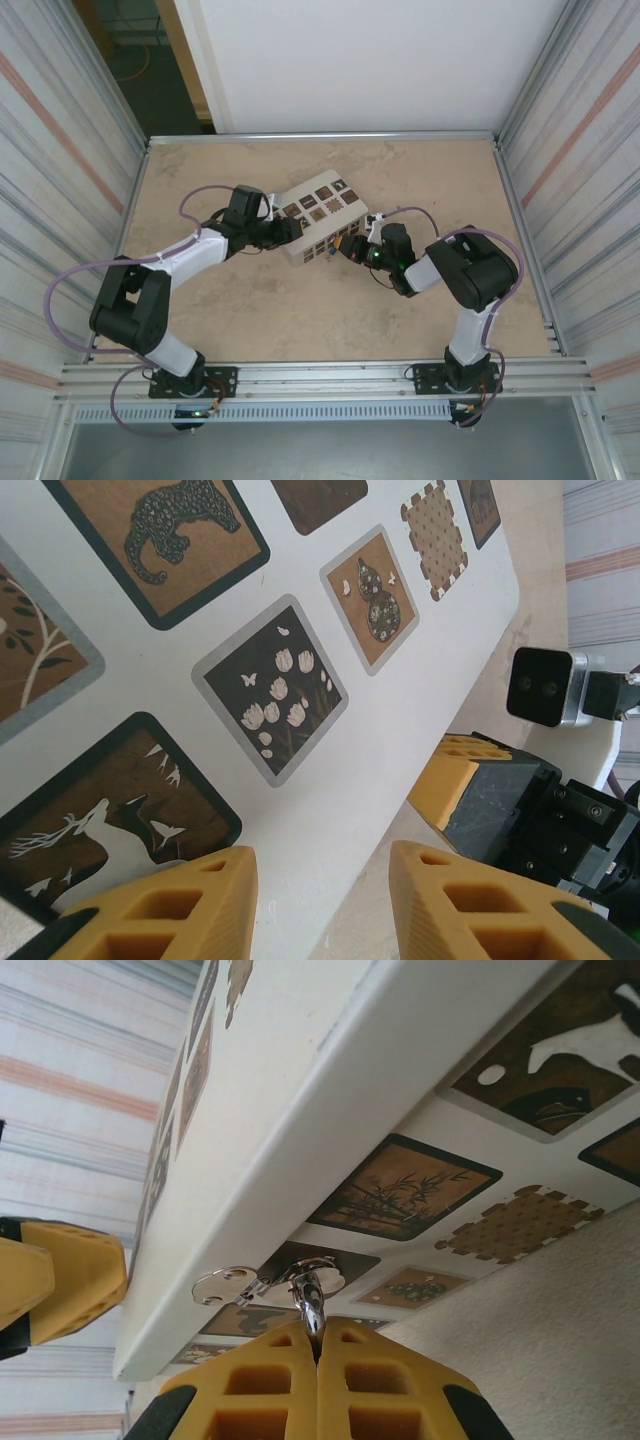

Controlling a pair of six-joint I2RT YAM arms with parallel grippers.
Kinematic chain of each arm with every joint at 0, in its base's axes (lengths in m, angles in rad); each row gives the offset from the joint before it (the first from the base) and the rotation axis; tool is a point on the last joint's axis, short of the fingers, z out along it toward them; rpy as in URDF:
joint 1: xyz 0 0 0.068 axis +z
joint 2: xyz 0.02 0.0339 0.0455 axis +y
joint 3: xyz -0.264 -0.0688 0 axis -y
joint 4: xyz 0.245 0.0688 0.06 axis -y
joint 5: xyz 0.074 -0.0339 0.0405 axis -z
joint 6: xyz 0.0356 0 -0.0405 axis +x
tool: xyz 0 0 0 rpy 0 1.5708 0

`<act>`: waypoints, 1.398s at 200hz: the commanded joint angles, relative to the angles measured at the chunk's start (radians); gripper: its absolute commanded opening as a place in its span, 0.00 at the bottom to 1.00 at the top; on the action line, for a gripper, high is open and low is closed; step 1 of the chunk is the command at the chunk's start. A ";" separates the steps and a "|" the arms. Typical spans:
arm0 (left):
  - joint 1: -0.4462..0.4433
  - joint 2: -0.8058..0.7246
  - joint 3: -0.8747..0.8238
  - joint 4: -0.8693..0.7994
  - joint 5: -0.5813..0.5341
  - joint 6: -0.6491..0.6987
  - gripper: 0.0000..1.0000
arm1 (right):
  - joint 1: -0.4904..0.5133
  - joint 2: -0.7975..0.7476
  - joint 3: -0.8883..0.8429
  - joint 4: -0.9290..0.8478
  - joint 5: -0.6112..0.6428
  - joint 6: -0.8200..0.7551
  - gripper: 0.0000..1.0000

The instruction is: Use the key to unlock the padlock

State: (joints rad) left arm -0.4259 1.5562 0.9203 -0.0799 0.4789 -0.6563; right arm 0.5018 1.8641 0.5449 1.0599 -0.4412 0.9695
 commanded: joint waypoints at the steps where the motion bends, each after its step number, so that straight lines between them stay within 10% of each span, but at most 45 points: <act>1: -0.011 0.005 -0.038 -0.111 0.006 -0.014 0.40 | -0.010 -0.018 0.004 0.077 0.012 0.044 0.00; 279: -0.013 0.002 -0.076 -0.084 0.014 -0.024 0.40 | -0.030 -0.079 -0.003 0.049 0.077 0.123 0.00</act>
State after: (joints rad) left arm -0.4278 1.5517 0.8978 -0.0444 0.5060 -0.6704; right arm 0.4881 1.8370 0.5385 1.0470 -0.3954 1.0668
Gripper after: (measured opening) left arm 0.406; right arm 0.060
